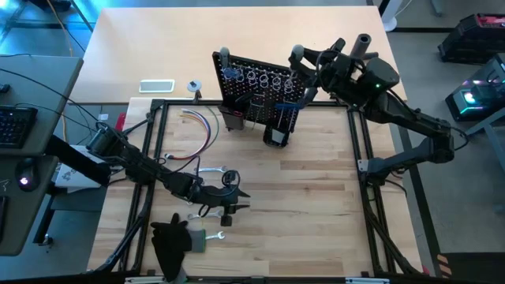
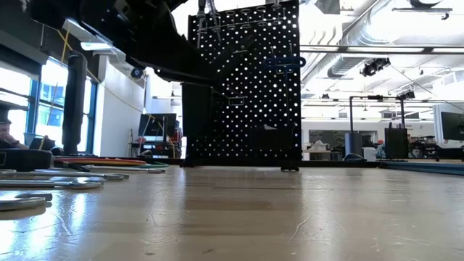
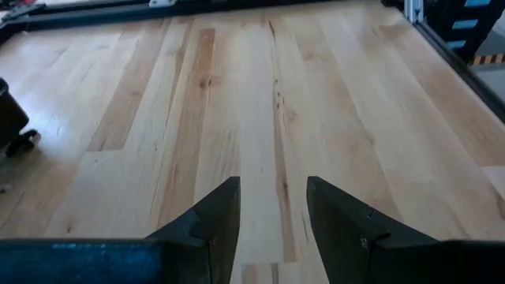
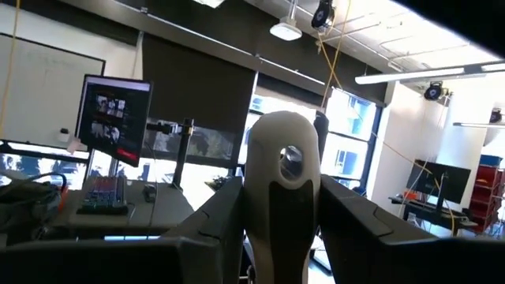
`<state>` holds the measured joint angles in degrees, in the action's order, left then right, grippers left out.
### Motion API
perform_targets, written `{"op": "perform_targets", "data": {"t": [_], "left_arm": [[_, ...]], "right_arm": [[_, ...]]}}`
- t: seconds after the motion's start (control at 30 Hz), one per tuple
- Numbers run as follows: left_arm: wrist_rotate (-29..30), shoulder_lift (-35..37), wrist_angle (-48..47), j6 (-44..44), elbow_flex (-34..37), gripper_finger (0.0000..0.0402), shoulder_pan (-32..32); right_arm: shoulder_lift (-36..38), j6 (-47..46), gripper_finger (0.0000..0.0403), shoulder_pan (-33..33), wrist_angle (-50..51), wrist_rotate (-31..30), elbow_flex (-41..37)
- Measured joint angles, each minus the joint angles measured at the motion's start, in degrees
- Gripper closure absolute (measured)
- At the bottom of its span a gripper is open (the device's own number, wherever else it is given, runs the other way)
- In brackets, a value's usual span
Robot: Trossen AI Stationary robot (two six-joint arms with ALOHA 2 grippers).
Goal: Hang tools onto peg board
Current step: Hang the gray screwdriver on the black pegboard
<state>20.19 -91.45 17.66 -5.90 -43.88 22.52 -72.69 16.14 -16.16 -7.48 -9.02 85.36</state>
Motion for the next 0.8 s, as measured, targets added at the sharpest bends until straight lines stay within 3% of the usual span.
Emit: {"op": "perform_targets", "data": {"t": [0.8], "left_arm": [[-0.1,-0.69,0.26,-1.49,-0.02,0.0261,0.63]], "right_arm": [[-3.09,1.95,0.028,0.02,6.13,-0.98,0.07]]}}
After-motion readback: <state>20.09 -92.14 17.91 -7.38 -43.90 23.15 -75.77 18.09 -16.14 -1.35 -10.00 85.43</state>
